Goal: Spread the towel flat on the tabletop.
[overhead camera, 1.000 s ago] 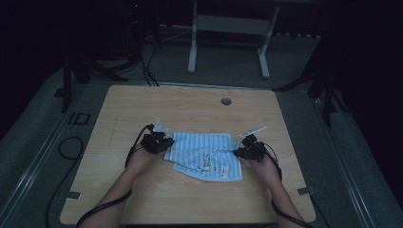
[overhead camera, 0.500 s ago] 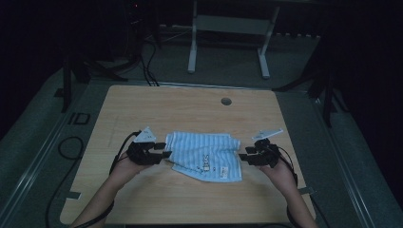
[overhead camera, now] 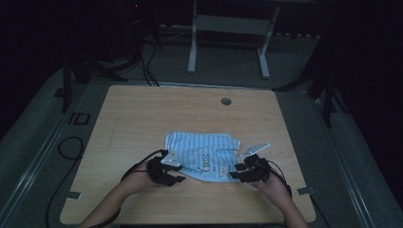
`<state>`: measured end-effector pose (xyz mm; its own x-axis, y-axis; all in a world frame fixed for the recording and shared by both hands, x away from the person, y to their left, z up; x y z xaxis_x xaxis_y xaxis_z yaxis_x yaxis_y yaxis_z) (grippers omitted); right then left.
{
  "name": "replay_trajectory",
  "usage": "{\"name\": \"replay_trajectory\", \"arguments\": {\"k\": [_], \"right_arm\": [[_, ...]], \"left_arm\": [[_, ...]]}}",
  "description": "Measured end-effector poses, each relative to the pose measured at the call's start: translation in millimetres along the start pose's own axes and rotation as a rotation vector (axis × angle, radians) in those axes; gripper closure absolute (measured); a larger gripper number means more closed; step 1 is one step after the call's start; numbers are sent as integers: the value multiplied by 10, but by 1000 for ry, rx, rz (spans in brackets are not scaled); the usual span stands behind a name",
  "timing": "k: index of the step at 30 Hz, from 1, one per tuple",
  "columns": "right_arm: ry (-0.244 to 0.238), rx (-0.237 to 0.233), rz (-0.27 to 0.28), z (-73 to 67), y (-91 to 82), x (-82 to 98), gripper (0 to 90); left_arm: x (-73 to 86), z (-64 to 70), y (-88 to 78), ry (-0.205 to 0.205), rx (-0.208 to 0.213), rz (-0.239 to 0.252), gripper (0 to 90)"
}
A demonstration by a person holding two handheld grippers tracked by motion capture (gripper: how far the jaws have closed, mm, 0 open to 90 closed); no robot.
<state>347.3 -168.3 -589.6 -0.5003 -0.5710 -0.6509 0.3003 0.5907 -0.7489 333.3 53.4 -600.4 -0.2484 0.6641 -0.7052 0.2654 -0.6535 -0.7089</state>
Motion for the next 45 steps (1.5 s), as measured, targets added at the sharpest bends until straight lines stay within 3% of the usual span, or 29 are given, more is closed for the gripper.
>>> {"name": "replay_trajectory", "arguments": {"k": [4,9,13,16,20,23,27,32,35,40,41,42,43,44,45], "right_arm": [[-12,-5,-42,1,95,94,563],[-11,-14,-52,30,120,133,519],[-47,-6,-95,23,159,204,496],[-78,5,-102,2,180,228,493],[-147,69,-108,17,181,233,637],[-149,91,-108,32,180,221,810],[-154,100,-109,25,181,203,846],[-138,72,-75,-28,84,139,846],[-145,46,-11,-116,-137,11,846],[-147,13,34,-258,-317,-60,846],[-138,-16,37,-351,-358,-45,846],[-138,-16,37,-351,-358,-45,846],[-155,-28,12,-446,-362,19,846],[-155,-28,12,-446,-362,19,846],[-170,-57,-25,-557,-350,117,846]], "left_arm": [[83,-144,109,-3,-28,-26,563],[118,-194,185,4,-18,-39,548],[108,-204,205,19,-35,-35,553],[106,-207,203,29,-44,-30,631],[99,-189,200,59,-68,-54,792],[84,-192,209,90,-108,-80,864],[71,-187,196,85,-133,-89,882],[33,-140,72,53,-132,-53,885],[-5,-94,-95,31,-131,-20,885],[-33,88,-342,10,-102,-17,886],[-10,198,-409,2,-82,-35,885],[-10,198,-409,2,-82,-35,885],[16,313,-452,-17,-54,-47,885],[16,313,-452,-17,-54,-47,885],[61,463,-489,1,-37,-76,885]]}}
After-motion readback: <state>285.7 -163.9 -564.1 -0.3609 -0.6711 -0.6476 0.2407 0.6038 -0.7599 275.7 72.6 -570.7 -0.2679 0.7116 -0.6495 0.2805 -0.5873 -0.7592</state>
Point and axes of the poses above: each handheld gripper's, and its own axes: y roughly forward along the jaws, x roughly out of its underside, z roughly to its right, the point moved 10 cm from there along y, roughly forward along the jaws, and after that the axes turned 6 degrees about z, right-handed, at the moved point
